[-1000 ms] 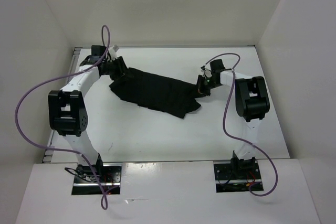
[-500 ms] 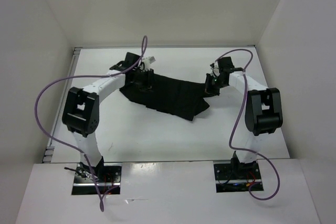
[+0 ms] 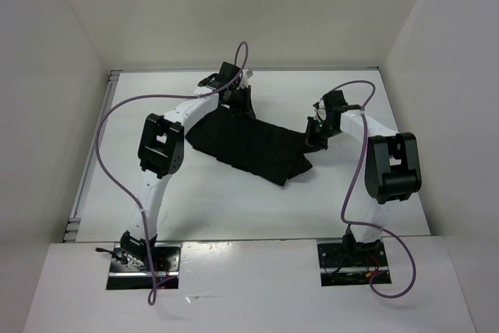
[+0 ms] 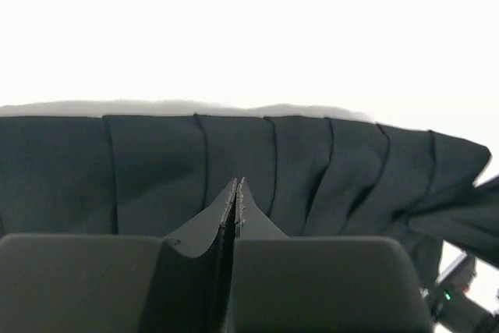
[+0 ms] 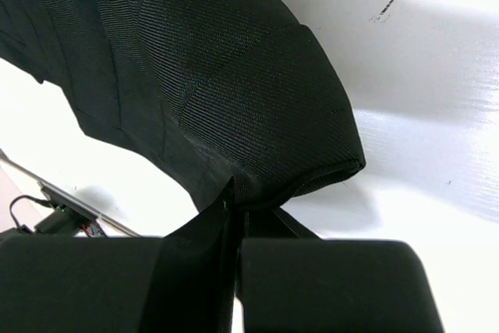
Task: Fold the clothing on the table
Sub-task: Fold the skirt
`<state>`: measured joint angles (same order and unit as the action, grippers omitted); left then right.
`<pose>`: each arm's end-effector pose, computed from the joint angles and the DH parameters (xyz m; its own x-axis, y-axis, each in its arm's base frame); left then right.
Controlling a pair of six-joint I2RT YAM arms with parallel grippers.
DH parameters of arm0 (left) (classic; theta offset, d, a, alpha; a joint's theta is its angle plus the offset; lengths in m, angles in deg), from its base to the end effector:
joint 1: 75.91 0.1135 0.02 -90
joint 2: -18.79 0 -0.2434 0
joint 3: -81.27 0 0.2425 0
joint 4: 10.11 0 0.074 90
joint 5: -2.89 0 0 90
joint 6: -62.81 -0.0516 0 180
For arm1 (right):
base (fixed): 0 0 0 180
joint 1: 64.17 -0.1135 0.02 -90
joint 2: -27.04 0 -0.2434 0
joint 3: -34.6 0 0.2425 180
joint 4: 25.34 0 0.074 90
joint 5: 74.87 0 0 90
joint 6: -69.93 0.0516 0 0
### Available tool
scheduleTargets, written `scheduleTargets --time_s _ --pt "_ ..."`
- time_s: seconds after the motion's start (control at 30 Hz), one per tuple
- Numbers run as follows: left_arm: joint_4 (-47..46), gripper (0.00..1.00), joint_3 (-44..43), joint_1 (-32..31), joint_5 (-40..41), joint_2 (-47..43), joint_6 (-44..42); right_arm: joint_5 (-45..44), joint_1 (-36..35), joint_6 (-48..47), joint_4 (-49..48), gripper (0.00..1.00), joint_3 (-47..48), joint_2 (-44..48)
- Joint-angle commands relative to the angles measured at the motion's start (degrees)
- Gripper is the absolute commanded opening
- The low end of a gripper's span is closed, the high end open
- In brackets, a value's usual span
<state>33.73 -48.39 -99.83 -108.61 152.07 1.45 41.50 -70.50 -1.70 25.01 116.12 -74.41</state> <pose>0.4598 -0.2246 0.1855 -0.8805 -0.0973 -0.4640 0.2071 0.8015 -0.5611 0.3323 0.0599 0.1562 -0.9660 0.1769 -0.1885 0.0597 0.8621 0.5032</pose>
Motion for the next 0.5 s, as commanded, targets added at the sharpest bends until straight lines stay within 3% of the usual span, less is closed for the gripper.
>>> scheduleTargets --time_s 0.0,0.47 --pt "5.72 0.00 -4.82 -1.91 4.71 2.25 -1.05 0.26 0.26 0.44 0.97 0.00 3.19 3.19" --pt "7.48 0.00 -4.55 -5.35 10.42 7.26 -1.05 -0.88 0.26 0.44 4.04 0.00 10.66 2.57"
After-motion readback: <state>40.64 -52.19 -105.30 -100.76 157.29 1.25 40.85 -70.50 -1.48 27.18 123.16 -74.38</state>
